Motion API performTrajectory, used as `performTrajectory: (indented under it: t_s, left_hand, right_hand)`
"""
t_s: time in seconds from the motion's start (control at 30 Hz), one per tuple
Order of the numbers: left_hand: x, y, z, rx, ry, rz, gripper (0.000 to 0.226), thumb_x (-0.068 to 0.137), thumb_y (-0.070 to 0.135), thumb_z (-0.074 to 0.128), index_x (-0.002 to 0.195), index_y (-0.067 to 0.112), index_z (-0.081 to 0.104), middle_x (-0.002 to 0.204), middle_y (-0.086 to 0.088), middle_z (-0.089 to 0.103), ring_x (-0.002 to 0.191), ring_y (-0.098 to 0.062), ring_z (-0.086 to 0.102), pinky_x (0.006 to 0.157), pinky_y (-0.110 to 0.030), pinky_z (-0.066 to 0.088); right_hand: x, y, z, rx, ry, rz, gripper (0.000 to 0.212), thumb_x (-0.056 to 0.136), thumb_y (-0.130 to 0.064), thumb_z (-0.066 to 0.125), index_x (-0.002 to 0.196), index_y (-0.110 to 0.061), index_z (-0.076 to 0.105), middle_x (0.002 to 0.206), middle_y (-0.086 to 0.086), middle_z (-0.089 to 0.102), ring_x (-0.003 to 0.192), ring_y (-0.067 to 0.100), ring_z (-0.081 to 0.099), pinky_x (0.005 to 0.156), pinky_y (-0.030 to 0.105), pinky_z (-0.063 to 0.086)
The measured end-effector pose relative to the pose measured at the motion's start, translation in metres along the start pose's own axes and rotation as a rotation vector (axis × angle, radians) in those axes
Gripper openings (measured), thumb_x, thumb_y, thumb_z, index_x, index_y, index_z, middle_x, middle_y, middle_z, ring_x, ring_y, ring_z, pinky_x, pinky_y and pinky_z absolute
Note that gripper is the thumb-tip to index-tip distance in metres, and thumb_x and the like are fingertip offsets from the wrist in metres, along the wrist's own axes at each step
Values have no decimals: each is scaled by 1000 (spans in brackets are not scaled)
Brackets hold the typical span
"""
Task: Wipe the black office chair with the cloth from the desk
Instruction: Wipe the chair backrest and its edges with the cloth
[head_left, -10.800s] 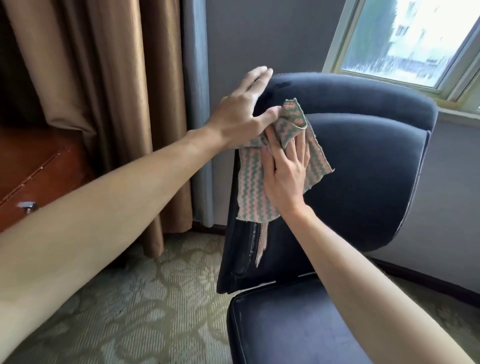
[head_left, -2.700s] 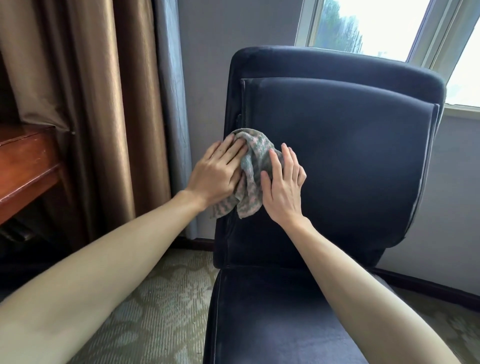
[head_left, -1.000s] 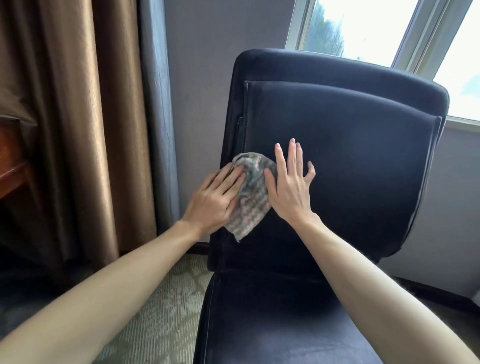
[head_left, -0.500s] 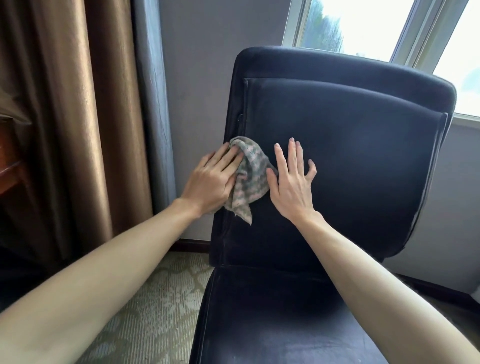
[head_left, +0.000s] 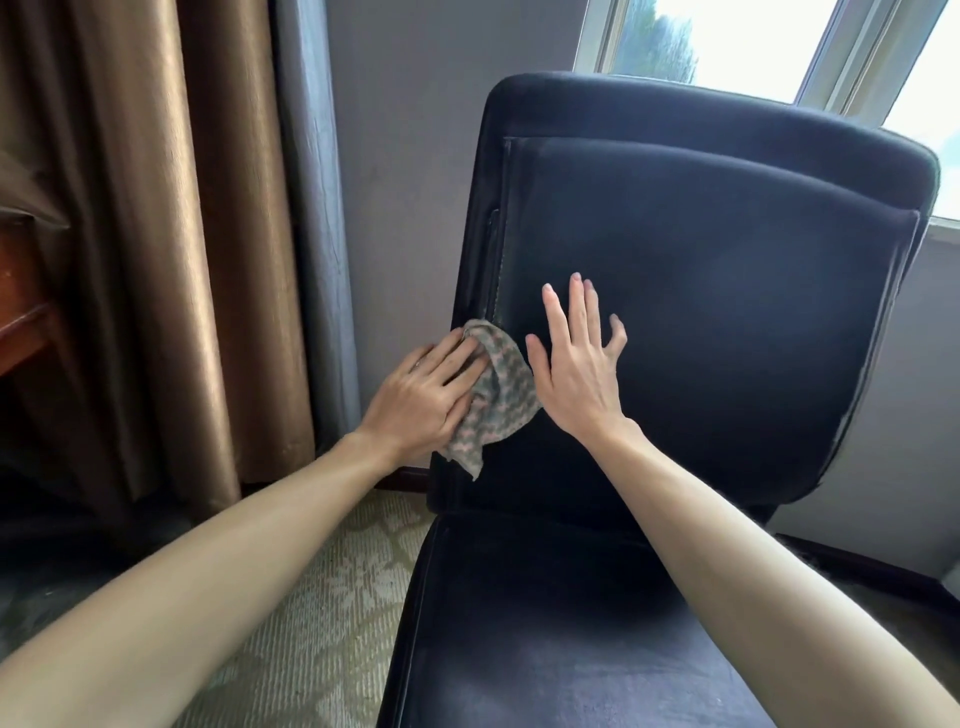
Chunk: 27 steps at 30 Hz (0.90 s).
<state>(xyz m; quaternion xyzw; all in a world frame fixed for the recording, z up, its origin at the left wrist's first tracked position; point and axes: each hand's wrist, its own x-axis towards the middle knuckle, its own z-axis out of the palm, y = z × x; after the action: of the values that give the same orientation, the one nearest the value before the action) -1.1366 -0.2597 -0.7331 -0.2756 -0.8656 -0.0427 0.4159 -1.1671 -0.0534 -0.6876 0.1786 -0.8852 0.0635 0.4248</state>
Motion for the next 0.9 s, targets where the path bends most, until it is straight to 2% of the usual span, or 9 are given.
performTrajectory:
  t_s: [0.2, 0.33, 0.47, 0.67, 0.8, 0.9]
  left_hand:
    - [41, -7, -14, 1, 4, -86, 48, 99, 29, 36, 141, 10, 49, 148, -13, 43, 140, -31, 36, 109, -48, 34]
    - [15, -4, -2, -5, -8, -47, 47, 98, 28, 37, 136, 8, 54, 145, -17, 46, 135, -34, 42, 107, -48, 38]
    - [-18, 4, 15, -31, -25, -18, 44, 99, 28, 40, 133, 6, 57, 143, -18, 48, 136, -34, 40, 112, -49, 34]
    - [2, 5, 13, -34, 33, -68, 46, 101, 29, 37, 138, 8, 51, 147, -16, 43, 139, -31, 37, 113, -46, 31]
    - [37, -1, 0, -113, 29, -148, 48, 101, 32, 33, 143, 12, 46, 154, -11, 35, 142, -31, 32, 111, -51, 31]
    - [53, -13, -4, -189, -15, -184, 49, 100, 34, 32, 146, 19, 43, 158, -5, 25, 145, -29, 24, 115, -50, 22]
  right_hand:
    - [-2, 4, 2, -11, -5, -17, 54, 100, -32, 32, 150, -12, 28, 159, 20, 18, 148, 31, 13, 109, 59, 18]
    - [-4, 5, 5, -14, -1, -24, 53, 100, -31, 33, 149, -12, 30, 158, 21, 19, 148, 32, 14, 108, 60, 21]
    - [-6, 5, 8, -40, 4, -28, 53, 100, -31, 35, 149, -11, 31, 157, 22, 19, 147, 33, 15, 107, 60, 23]
    - [-8, 4, 6, -37, 14, -25, 53, 101, -32, 31, 149, -10, 31, 157, 21, 21, 147, 31, 16, 110, 59, 16]
    - [-13, -1, 3, 31, 78, -42, 52, 101, -34, 33, 144, -7, 38, 154, 17, 32, 145, 28, 26, 112, 58, 9]
    - [-20, -5, 3, 46, 179, -144, 47, 98, -36, 45, 136, -7, 50, 143, 13, 47, 134, 27, 42, 110, 55, 17]
